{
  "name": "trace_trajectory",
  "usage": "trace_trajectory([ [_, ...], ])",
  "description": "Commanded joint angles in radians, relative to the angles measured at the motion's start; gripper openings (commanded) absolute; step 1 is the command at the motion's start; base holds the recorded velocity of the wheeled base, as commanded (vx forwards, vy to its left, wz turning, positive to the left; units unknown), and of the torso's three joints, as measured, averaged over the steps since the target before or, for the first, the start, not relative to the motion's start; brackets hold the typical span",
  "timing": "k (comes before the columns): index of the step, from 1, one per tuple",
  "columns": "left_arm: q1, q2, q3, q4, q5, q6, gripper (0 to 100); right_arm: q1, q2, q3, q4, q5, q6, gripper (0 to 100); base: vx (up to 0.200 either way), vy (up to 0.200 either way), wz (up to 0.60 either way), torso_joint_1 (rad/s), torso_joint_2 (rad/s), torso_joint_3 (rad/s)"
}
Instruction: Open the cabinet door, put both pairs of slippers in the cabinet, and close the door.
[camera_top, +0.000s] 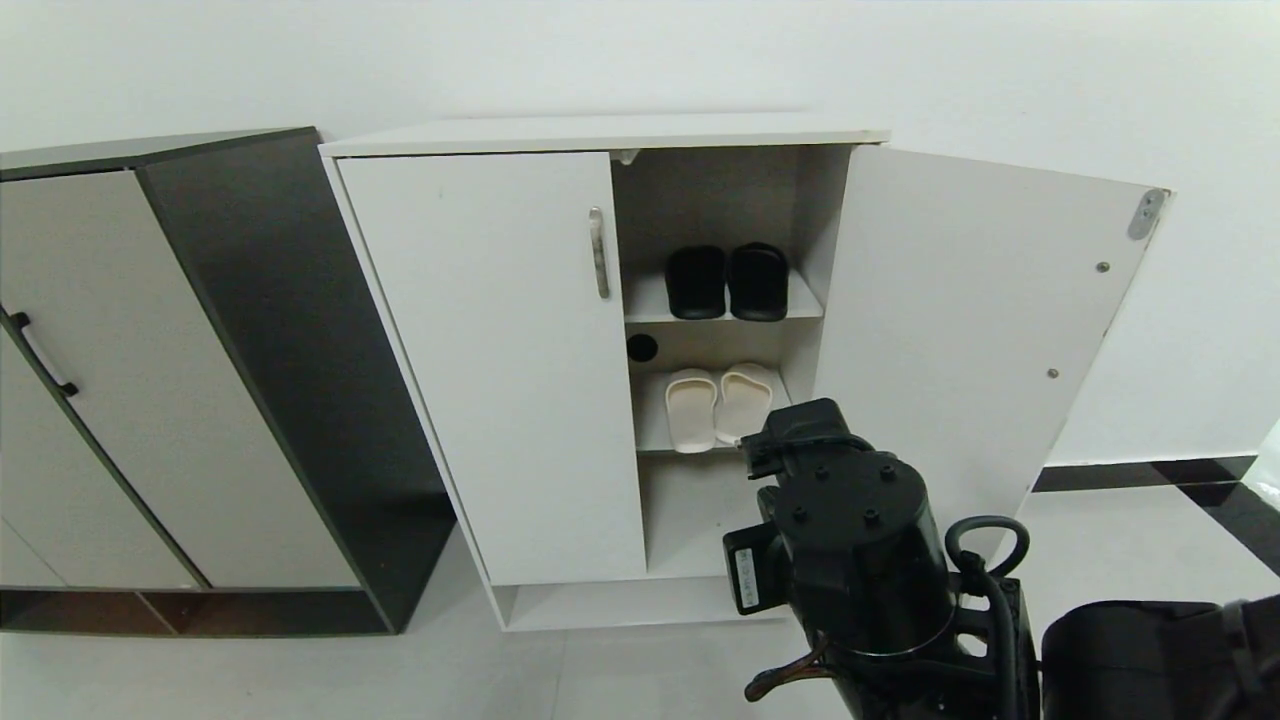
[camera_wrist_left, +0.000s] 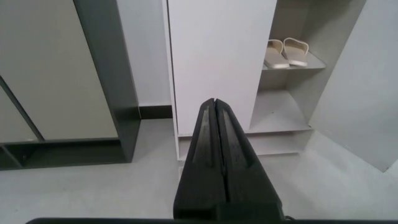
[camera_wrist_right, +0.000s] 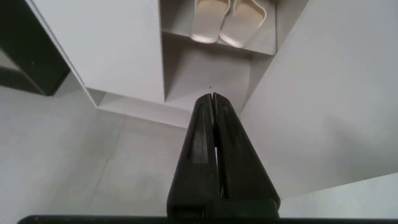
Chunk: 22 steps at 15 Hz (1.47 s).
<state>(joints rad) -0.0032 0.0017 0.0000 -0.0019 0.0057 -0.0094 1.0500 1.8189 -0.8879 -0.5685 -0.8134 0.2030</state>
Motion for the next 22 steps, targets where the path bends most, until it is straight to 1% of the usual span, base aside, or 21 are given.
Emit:
trace_trajectory([
  [1, 0.000, 0.000, 0.000, -0.001, 0.000, -0.001, 0, 0.001, 0.003, 0.003, -0.001, 0.000, 0.000, 0, 0.000, 0.000, 0.00, 0.000, 0.00, 0.000],
  [8, 0.000, 0.000, 0.000, -0.001, 0.000, -0.001, 0, 0.001, 0.003, 0.003, -0.001, 0.011, 0.000, 0, 0.000, 0.000, 0.00, 0.000, -0.03, -0.026],
  [11, 0.000, 0.000, 0.000, 0.000, 0.000, -0.001, 0, 0.001, 0.003, 0.003, -0.001, 0.011, 0.000, 0, 0.000, 0.000, 0.00, 0.025, -0.21, -0.326],
  [14, 0.000, 0.000, 0.000, -0.001, 0.000, -0.001, 0, 0.001, 0.003, 0.001, -0.001, 0.011, 0.000, 0, 0.000, 0.000, 0.00, 0.041, -0.52, -0.359],
  [22, 0.000, 0.000, 0.000, -0.001, 0.000, -0.001, 0, 0.001, 0.010, 0.001, -0.001, 0.011, 0.000, 0, 0.000, 0.000, 0.00, 0.130, -0.47, -0.334],
])
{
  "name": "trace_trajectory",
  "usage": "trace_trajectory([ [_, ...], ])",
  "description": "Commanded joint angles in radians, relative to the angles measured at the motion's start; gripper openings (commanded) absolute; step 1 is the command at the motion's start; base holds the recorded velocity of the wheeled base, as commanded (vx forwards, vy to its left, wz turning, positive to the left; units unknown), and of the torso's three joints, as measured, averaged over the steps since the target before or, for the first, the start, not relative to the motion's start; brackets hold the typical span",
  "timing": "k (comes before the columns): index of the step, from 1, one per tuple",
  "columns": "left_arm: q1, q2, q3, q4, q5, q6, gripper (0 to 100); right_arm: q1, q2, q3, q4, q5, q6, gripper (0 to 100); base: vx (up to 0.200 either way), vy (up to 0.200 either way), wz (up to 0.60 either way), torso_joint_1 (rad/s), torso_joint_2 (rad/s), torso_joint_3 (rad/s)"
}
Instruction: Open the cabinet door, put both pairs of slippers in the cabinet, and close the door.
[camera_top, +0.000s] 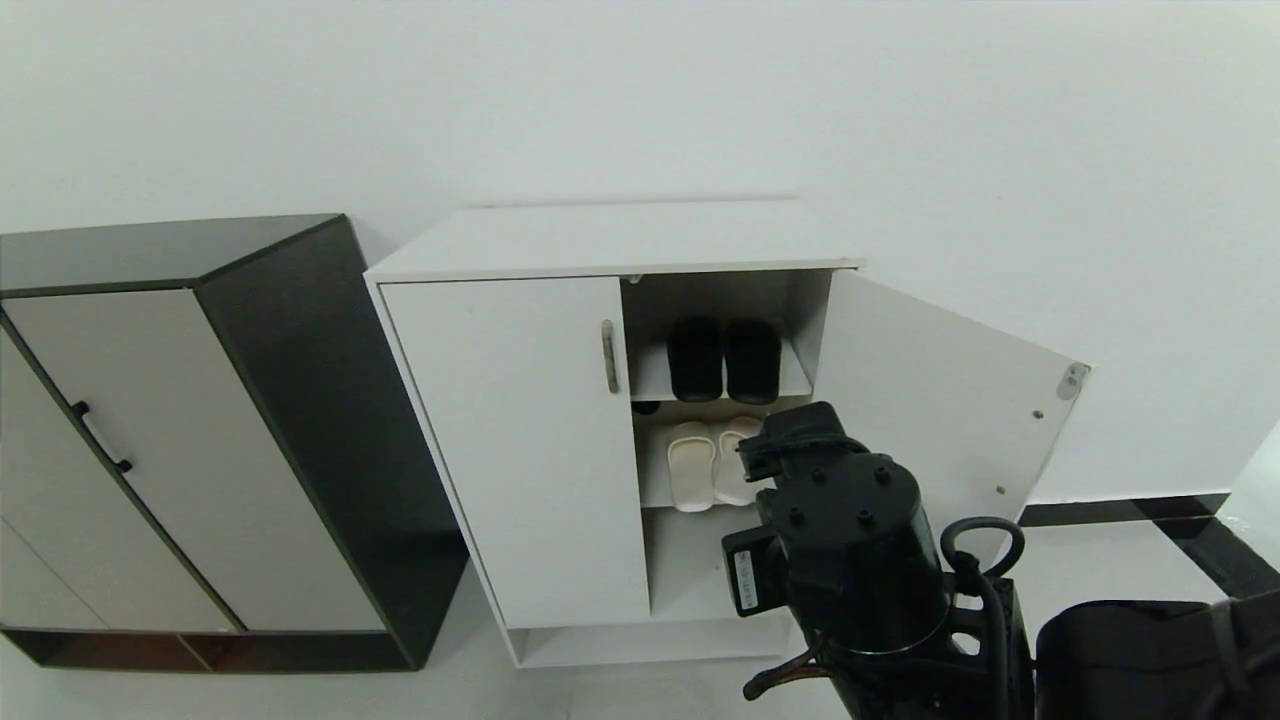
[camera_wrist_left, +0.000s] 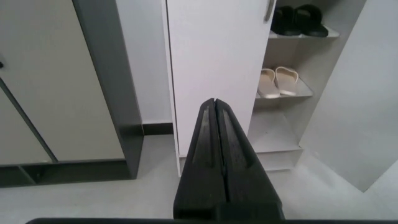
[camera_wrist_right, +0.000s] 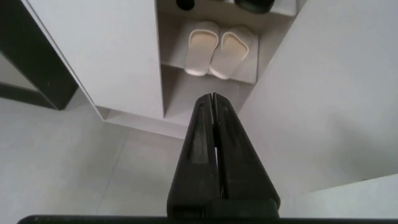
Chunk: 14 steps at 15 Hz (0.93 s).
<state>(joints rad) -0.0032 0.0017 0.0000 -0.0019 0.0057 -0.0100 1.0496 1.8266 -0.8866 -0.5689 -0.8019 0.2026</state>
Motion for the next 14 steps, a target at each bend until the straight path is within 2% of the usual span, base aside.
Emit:
trace_trajectory([
  [1, 0.000, 0.000, 0.000, 0.000, 0.000, 0.001, 0, 0.000, 0.002, 0.000, -0.002, 0.000, 0.000, 0, 0.000, 0.000, 0.00, 0.173, -0.48, -0.325],
  [14, 0.000, 0.000, 0.000, 0.000, 0.000, 0.001, 0, -0.003, 0.002, 0.000, -0.002, 0.000, 0.000, 0, 0.000, 0.000, 0.00, 0.208, -0.52, -0.314],
])
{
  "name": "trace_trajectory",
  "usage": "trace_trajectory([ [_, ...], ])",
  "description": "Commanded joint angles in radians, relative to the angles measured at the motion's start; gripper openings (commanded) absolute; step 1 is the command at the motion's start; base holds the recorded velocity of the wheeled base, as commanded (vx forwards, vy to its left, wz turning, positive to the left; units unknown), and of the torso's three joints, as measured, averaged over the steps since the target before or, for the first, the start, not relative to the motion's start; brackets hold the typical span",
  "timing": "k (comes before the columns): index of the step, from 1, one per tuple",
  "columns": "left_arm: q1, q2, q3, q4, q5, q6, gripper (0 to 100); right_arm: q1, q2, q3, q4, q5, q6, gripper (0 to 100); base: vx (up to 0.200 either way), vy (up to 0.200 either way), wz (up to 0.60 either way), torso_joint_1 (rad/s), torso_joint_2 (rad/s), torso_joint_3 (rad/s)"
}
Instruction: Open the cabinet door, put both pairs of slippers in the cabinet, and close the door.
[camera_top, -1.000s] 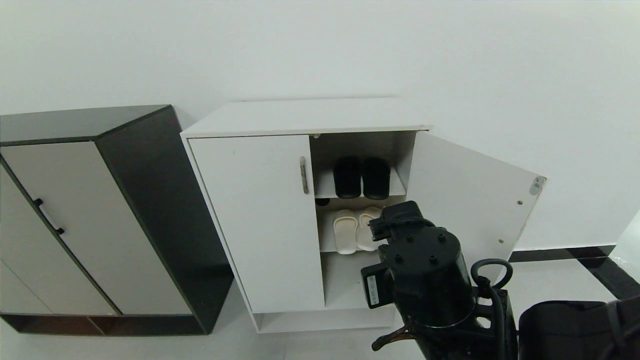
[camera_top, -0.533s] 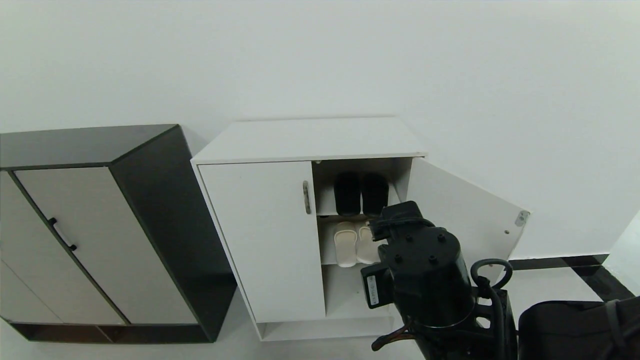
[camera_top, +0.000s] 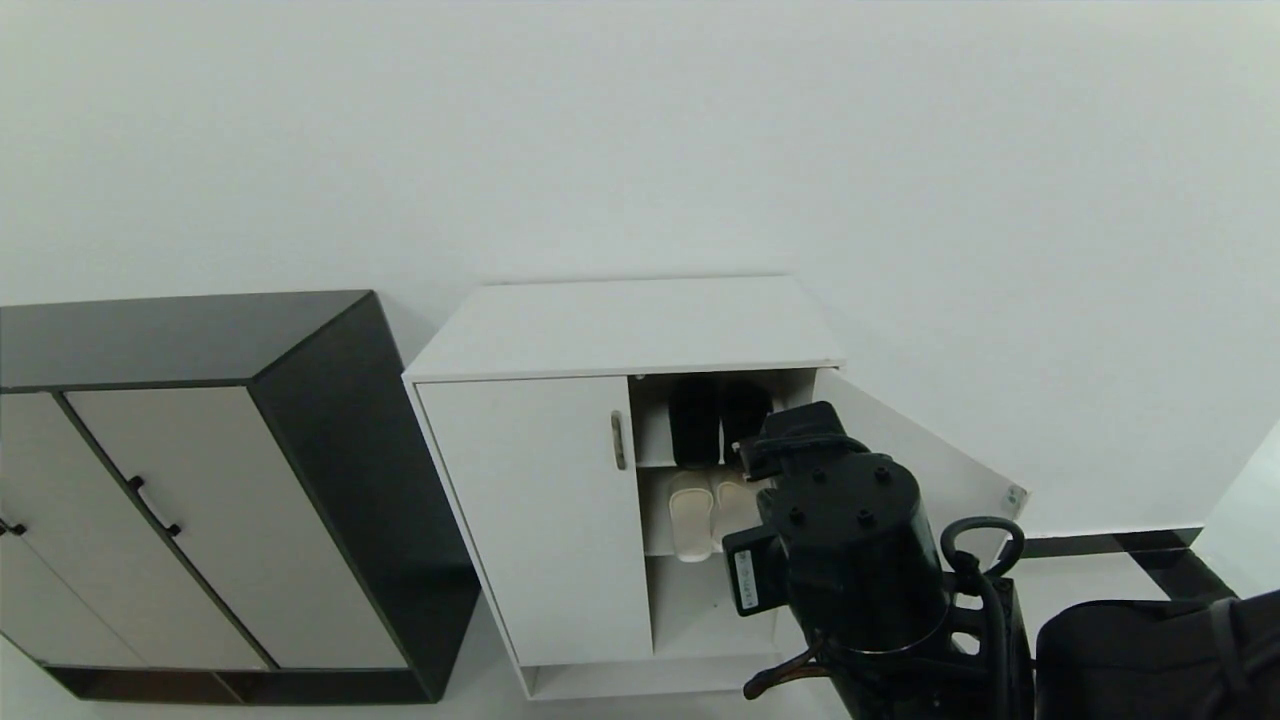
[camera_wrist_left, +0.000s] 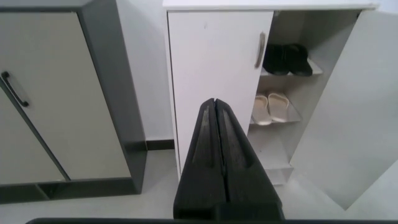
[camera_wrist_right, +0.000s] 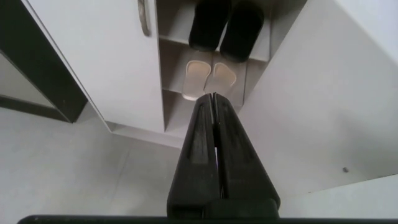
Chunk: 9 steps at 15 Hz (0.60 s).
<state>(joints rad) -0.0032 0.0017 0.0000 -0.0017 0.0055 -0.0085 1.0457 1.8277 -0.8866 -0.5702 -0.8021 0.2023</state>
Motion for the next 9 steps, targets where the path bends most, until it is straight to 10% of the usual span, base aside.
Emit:
trace_trajectory([
  [1, 0.000, 0.000, 0.000, -0.001, 0.001, -0.001, 0, 0.000, 0.001, 0.000, 0.000, 0.000, 0.000, 0, 0.000, 0.000, 0.00, 0.251, -0.58, -0.325],
  [9, 0.000, 0.000, 0.000, 0.000, -0.001, -0.001, 0, 0.000, -0.001, 0.003, 0.000, 0.000, -0.012, 0, 0.000, 0.000, 0.00, 0.223, -0.50, -0.273],
])
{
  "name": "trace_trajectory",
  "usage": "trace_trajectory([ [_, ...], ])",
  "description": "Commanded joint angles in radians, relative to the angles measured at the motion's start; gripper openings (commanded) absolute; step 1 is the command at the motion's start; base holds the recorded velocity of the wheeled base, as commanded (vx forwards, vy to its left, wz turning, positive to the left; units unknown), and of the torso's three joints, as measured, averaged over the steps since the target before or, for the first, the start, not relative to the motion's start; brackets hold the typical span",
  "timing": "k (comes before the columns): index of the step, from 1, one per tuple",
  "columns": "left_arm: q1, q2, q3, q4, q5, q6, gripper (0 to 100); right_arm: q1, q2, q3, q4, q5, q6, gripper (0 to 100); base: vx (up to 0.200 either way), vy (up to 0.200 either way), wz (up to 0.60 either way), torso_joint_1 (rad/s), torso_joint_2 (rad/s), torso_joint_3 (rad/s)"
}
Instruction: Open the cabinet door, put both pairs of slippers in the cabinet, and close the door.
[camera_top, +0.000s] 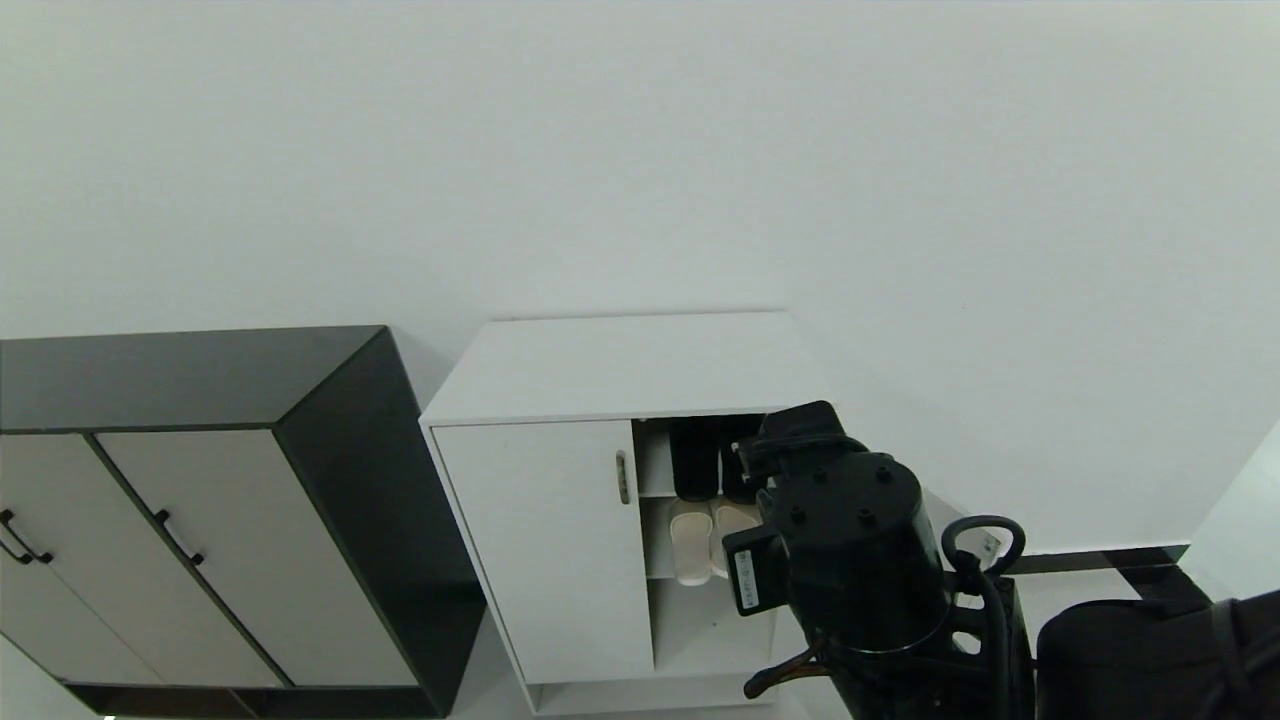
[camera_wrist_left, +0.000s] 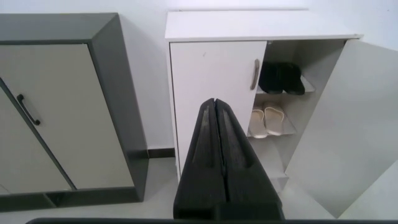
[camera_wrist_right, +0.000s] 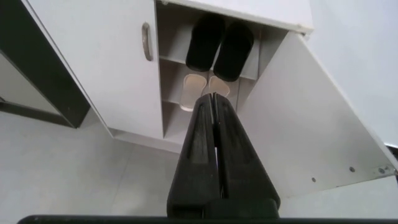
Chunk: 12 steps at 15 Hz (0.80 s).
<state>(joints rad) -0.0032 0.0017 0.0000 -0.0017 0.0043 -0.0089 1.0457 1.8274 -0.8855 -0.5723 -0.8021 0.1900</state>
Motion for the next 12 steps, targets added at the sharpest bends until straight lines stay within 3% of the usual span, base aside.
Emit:
trace_trajectory([
  [1, 0.000, 0.000, 0.000, 0.000, 0.000, 0.000, 0, 0.000, 0.000, 0.005, 0.000, 0.000, -0.001, 0, 0.000, 0.000, 0.00, 0.036, -0.06, -0.041],
  [5, 0.000, 0.000, 0.000, 0.000, 0.000, 0.000, 0, 0.000, 0.000, 0.003, 0.002, 0.000, -0.001, 0, 0.000, 0.000, 0.00, 0.000, 0.00, 0.000],
  [12, 0.000, 0.000, 0.000, 0.000, 0.000, 0.000, 0, 0.000, 0.001, 0.005, 0.002, 0.000, -0.001, 0, 0.000, 0.000, -0.60, 0.004, 0.00, 0.002],
])
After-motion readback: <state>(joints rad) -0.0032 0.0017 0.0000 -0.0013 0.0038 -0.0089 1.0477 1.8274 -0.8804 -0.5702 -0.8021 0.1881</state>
